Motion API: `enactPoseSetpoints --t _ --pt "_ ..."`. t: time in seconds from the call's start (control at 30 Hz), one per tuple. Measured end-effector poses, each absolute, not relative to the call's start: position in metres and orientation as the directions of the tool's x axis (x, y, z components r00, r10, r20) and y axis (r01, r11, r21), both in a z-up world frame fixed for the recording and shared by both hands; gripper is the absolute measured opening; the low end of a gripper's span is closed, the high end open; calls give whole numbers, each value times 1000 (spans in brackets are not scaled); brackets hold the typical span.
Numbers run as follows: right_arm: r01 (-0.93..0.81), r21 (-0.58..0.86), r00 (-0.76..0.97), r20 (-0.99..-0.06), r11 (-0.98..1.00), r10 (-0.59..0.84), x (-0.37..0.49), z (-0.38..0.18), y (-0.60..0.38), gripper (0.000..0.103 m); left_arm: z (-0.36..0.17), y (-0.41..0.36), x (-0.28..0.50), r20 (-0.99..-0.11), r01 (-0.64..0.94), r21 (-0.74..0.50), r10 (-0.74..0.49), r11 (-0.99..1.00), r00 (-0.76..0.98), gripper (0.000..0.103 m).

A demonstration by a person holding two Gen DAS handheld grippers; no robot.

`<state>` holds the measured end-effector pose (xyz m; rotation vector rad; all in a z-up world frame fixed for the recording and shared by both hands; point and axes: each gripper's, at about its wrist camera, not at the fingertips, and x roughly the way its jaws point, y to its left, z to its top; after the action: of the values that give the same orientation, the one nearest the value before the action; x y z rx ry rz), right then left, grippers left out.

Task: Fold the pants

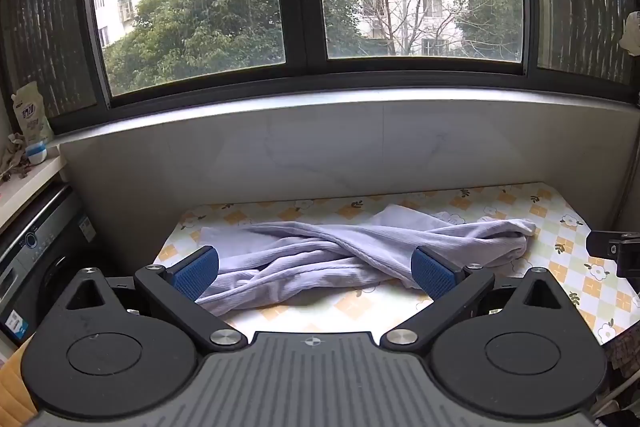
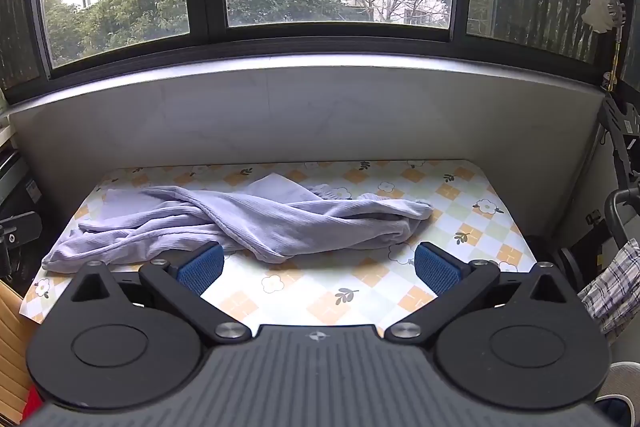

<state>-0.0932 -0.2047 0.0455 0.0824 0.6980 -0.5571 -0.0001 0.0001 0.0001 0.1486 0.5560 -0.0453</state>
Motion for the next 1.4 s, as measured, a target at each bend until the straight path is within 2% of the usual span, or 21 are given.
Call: enactPoseSetpoints --t 0.4,1.4 --pt "535 -92 624 -627 840 -466 -97 43 -206 103 -4 -24 -5 -527 62 137 20 989 850 103" --pt "533 -95 644 -599 841 -476 -105 46 -200 103 -1 -3 -7 -502 86 119 -15 989 865 103"
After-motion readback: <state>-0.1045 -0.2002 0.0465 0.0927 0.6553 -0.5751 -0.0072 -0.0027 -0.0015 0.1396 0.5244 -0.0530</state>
